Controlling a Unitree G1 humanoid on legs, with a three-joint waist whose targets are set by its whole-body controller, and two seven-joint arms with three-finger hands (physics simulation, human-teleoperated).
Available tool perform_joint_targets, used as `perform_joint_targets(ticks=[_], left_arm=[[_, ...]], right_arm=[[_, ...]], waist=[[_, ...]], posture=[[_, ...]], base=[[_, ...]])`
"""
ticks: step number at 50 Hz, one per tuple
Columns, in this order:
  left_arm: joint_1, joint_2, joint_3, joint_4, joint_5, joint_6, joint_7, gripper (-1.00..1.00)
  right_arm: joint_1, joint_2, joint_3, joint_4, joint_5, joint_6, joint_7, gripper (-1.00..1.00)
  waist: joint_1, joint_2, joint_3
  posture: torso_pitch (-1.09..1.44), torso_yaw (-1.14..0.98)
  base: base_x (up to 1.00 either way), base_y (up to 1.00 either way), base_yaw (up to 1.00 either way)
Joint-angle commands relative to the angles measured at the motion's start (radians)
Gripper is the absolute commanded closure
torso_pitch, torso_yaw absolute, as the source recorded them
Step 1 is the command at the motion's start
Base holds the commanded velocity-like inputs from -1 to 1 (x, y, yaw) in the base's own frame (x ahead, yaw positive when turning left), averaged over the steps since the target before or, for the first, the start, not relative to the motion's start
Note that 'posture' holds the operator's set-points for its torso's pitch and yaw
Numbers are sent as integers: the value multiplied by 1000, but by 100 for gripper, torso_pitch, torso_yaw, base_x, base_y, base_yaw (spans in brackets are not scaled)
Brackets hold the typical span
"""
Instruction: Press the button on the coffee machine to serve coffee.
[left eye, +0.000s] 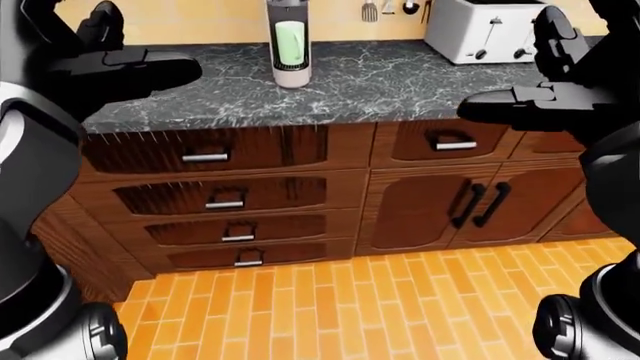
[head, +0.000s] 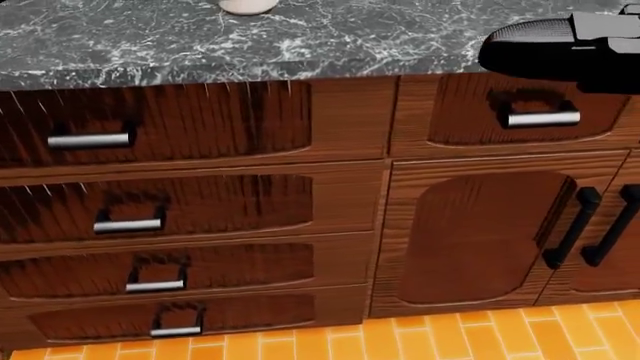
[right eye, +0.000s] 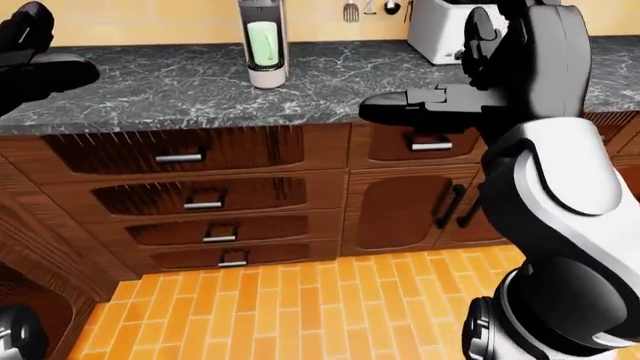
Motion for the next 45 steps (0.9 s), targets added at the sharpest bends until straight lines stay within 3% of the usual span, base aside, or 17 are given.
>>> perform_joint_targets(ticks=[1, 2, 3, 11, 14, 16, 17, 19, 26, 28, 30, 31, 33, 38, 42, 43, 45], left_arm=[[-25, 7, 3, -13, -2, -19, -4, -100], [-24, 7, 3, -13, -1, -21, -5, -100], [-24, 8, 4, -14, -3, -18, -4, -100], [-21, 7, 2, -13, 4, -23, -9, -100], [-23, 7, 3, -13, 3, -20, -8, -100], [-24, 6, 3, -16, 1, -16, -6, -100], [-24, 6, 4, -17, 0, -15, -5, -100], [-24, 7, 5, -17, -1, -14, -4, -100], [-23, 8, 5, -18, -2, -15, -3, -100], [-21, 8, 4, -17, 0, -18, -6, -100], [-24, 9, 5, -17, -3, -14, -3, -100], [-25, 8, 5, -18, -3, -13, -2, -100], [-27, 9, 6, -21, -8, -8, 3, -100], [-26, 10, 6, -21, -10, -10, 5, -100], [-21, 8, 3, -20, -4, -16, 1, -100], [-24, 9, 4, -18, -5, -15, 1, -100], [-22, 9, 5, -18, -3, -16, -1, -100]], right_arm=[[-18, -11, -13, -2, -6, -15, -5, -100], [-18, -11, -13, -2, -6, -16, -5, -100], [-18, -12, -14, -3, -5, -15, -6, -100], [-13, -11, -3, 2, -13, -25, -4, -100], [-14, -9, -2, 4, -19, -26, 1, -100], [-16, -8, -6, 2, -17, -21, 0, -100], [-16, -8, -6, 1, -17, -20, 0, -100], [-17, -7, -8, -2, -15, -16, -1, -100], [-16, -6, -7, -1, -19, -16, 0, -100], [-18, -4, -7, -3, -18, -13, -2, -100], [-17, -4, -7, -2, -19, -14, 0, -100], [-18, -4, -6, -2, -20, -14, 0, -100], [-19, -3, -6, -3, -20, -13, -1, -100], [-13, -1, -1, -2, -27, -17, 6, -100], [-16, 1, -4, -7, -32, -24, 10, -100], [-18, 2, -5, -5, -33, -23, 7, -100], [-17, 0, -6, -1, -36, -21, 6, -100]], waist=[[-3, -6, -17], [-1, -36, -27], [-8, -18, -27], [-28, 19, -7], [-38, 61, -9], [-42, 124, -32], [-31, 89, -18], [-29, 102, -13], [-12, 43, -12], [-5, 12, -16], [-2, -45, -35], [-12, -13, -23], [-12, -31, -15], [-21, 6, -21], [-31, 53, -12], [-33, 81, -20], [-33, 53, -13]], posture=[[0, 0], [0, 0], [0, 0], [0, 0], [0, 0], [0, 0], [0, 0], [0, 0], [0, 0], [0, 0], [0, 0], [0, 0], [0, 0], [0, 0], [0, 0], [0, 0], [0, 0]], base=[[30, 0, 0], [29, 0, 0], [28, 0, 0], [29, 0, 0], [29, 0, 0], [30, 0, 0], [29, 0, 0], [29, 0, 0], [29, 0, 0], [30, 0, 0], [29, 0, 0], [30, 0, 0], [27, 0, 0], [17, 0, 0], [5, 0, 0], [0, 0, 0], [0, 0, 0]])
